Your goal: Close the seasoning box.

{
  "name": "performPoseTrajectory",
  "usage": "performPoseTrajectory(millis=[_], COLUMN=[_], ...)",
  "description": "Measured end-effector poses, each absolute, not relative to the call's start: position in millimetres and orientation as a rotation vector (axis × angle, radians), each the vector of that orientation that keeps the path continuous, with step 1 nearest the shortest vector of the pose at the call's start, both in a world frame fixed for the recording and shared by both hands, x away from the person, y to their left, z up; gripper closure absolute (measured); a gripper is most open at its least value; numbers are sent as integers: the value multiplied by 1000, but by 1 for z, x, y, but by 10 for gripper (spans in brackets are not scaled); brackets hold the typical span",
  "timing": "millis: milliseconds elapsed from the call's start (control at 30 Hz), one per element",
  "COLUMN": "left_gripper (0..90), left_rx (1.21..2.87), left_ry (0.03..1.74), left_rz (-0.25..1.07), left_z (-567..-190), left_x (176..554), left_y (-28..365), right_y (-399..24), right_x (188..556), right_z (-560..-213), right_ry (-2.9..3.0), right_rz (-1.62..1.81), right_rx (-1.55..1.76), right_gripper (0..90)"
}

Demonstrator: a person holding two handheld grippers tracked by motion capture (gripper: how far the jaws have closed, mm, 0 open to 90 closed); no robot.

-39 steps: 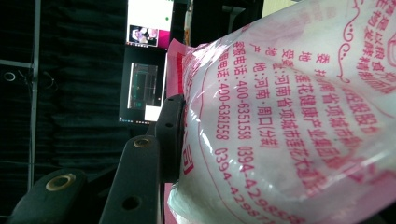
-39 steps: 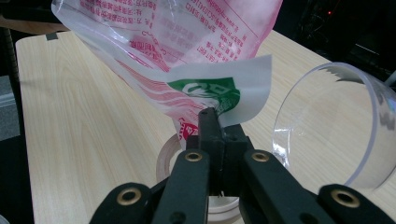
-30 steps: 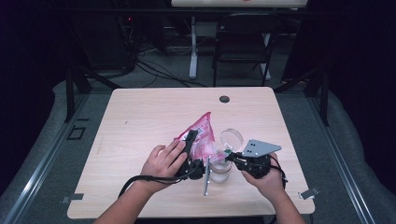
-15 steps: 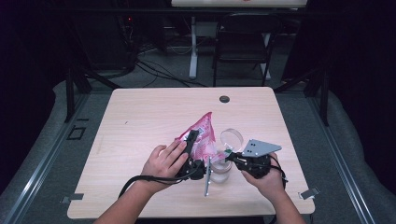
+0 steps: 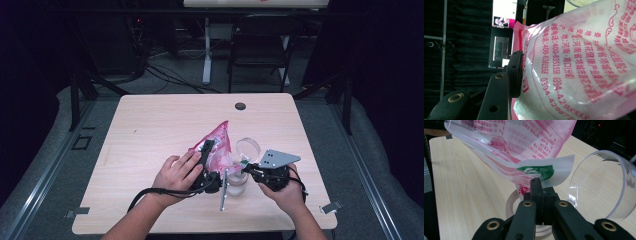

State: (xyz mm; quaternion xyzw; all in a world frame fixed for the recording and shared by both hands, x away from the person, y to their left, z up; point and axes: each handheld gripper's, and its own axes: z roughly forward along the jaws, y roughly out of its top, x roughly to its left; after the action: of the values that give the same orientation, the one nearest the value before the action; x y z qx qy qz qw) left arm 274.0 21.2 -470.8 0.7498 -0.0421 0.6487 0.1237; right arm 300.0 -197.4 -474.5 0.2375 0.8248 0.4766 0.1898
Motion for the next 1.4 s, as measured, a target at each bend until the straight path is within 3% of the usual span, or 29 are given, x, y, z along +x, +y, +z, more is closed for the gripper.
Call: performPoseTrajectory(millis=[1400], left_gripper=[634], left_rx=[2179], left_ry=[-170], left_rz=[1903], left_z=[-473], left_x=[271], left_y=[20], right_y=[-199], right_x=[300], right_z=[-473], right_ry=[2308], right_rz=[1349], right_rx=[678], right_gripper=[900])
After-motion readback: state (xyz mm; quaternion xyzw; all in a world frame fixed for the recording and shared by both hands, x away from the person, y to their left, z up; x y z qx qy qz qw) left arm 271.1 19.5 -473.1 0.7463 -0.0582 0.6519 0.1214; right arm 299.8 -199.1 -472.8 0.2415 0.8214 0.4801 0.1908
